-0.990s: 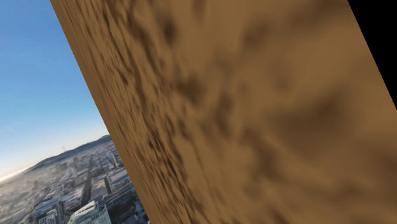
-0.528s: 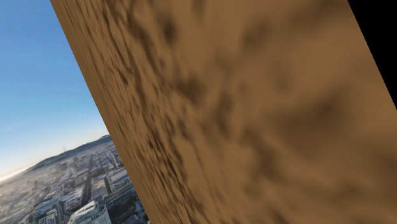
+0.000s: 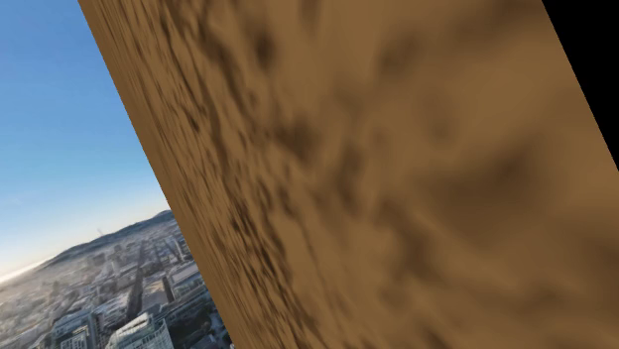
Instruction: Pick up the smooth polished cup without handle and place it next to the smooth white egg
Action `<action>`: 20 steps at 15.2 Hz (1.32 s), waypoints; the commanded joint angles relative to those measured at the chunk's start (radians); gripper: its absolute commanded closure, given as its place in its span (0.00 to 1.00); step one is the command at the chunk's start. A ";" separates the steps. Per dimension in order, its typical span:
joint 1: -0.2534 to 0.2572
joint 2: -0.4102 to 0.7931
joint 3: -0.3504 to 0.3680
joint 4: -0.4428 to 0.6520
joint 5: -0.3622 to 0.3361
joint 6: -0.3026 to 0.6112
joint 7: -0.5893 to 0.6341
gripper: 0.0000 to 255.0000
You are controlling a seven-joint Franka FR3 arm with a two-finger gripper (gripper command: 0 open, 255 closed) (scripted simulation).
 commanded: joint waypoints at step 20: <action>-0.039 0.277 -0.283 0.169 0.013 0.081 -0.347 1.00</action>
